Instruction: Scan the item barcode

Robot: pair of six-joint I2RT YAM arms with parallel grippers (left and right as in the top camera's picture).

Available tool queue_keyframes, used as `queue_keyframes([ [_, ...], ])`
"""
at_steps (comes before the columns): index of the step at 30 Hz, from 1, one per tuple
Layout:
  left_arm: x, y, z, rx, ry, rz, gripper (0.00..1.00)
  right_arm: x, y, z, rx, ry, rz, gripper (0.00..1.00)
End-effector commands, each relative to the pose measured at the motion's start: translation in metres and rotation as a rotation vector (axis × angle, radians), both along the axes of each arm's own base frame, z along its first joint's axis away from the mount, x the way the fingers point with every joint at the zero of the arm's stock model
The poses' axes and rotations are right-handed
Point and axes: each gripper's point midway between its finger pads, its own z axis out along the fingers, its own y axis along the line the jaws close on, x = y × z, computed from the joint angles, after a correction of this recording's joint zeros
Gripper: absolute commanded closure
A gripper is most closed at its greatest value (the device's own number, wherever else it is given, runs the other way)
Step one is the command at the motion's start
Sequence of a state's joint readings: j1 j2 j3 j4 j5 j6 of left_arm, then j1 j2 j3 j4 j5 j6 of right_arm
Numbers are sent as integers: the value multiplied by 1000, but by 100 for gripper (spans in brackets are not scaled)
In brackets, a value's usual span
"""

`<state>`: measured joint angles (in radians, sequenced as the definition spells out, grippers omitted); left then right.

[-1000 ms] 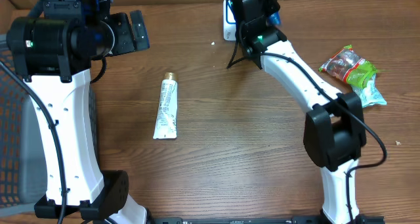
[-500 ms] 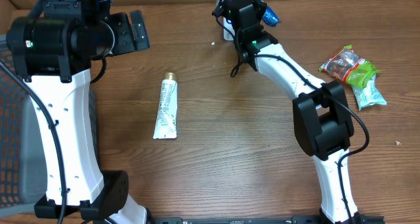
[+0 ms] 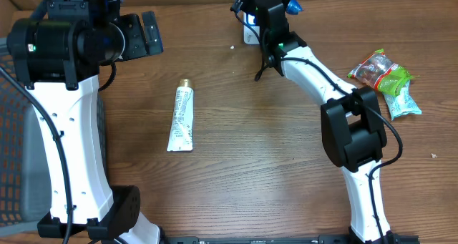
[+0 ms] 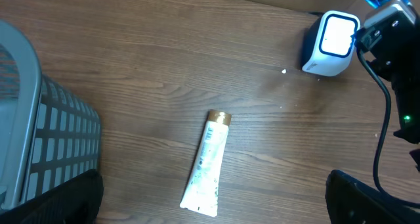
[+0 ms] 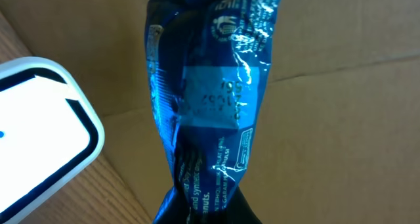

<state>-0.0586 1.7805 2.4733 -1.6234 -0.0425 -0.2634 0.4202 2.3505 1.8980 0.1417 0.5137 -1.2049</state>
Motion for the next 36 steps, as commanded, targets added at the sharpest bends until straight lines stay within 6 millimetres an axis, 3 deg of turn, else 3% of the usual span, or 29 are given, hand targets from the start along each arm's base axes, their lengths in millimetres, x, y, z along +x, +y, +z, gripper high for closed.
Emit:
queue_keyframes([
  [1, 0, 1, 0, -1, -3, 16, 0, 8, -3, -21, -6, 17, -4, 96],
  [11, 0, 1, 0, -1, -3, 16, 0, 12, -15, -56, -27, 68, -22, 96],
  [20, 0, 1, 0, -1, -3, 16, 0, 16, -20, -45, -12, 20, -43, 96],
  [36, 1, 1, 0, -1, -3, 16, 0, 9, -24, -68, -47, 107, -50, 96],
])
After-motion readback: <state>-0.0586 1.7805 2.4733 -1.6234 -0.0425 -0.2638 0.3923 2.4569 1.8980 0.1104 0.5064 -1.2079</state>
